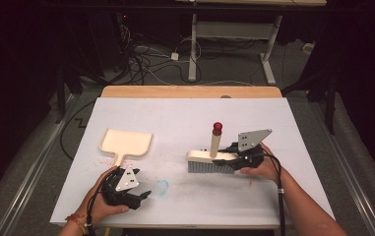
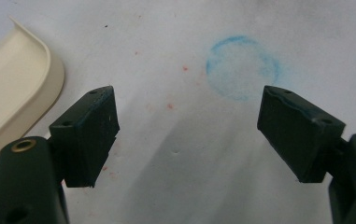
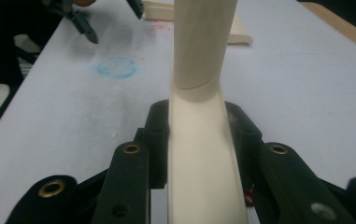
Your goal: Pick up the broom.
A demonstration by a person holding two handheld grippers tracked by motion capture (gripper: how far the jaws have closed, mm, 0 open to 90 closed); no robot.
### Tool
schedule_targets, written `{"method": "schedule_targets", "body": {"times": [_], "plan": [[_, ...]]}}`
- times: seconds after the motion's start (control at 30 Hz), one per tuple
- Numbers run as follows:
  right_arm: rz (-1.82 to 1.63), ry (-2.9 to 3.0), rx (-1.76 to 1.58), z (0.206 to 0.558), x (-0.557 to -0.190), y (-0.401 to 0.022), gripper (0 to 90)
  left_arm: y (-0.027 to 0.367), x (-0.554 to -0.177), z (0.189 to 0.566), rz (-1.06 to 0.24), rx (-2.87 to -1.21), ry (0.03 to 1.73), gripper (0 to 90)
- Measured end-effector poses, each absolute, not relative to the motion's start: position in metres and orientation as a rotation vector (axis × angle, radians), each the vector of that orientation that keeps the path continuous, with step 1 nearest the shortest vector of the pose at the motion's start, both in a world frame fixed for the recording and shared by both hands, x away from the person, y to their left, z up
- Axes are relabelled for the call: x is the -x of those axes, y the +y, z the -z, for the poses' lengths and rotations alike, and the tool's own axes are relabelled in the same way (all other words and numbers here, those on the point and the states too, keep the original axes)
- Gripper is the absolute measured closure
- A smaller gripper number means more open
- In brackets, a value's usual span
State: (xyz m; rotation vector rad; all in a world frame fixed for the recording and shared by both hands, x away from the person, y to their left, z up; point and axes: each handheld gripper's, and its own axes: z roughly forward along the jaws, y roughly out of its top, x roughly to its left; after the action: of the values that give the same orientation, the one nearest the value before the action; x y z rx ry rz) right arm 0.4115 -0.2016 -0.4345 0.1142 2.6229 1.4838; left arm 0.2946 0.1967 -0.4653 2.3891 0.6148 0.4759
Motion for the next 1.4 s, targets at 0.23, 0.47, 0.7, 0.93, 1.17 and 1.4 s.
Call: {"method": "schedule_targets", "body": {"times": [0.23, 0.47, 0.7, 0.93, 1.17, 1.4], "plan": [[-1.490, 2.600, -0.106, 0.433, -0.413, -0.200, 67.4, 0.197, -0.295, 0.466, -0.470, -2.392, 0.616, 19.7], [-1.537, 2.546, -0.117, 0.421, -0.401, -0.205, 67.4, 0.198, -0.294, 0.465, -0.481, -2.380, 0.616, 19.7], [-1.488, 2.500, -0.172, 0.406, -0.380, -0.215, 67.3, 0.200, -0.293, 0.464, -0.518, -2.375, 0.624, 19.7], [-1.412, 2.470, -0.292, 0.397, -0.356, -0.227, 67.2, 0.202, -0.291, 0.462, -0.533, -2.364, 0.631, 19.7], [-1.350, 2.461, -0.453, 0.390, -0.333, -0.254, 67.2, 0.202, -0.292, 0.462, -0.544, -2.365, 0.627, 19.7], [-1.353, 2.466, -0.526, 0.387, -0.316, -0.284, 66.9, 0.201, -0.292, 0.461, -0.560, -2.360, 0.623, 19.7]]}}
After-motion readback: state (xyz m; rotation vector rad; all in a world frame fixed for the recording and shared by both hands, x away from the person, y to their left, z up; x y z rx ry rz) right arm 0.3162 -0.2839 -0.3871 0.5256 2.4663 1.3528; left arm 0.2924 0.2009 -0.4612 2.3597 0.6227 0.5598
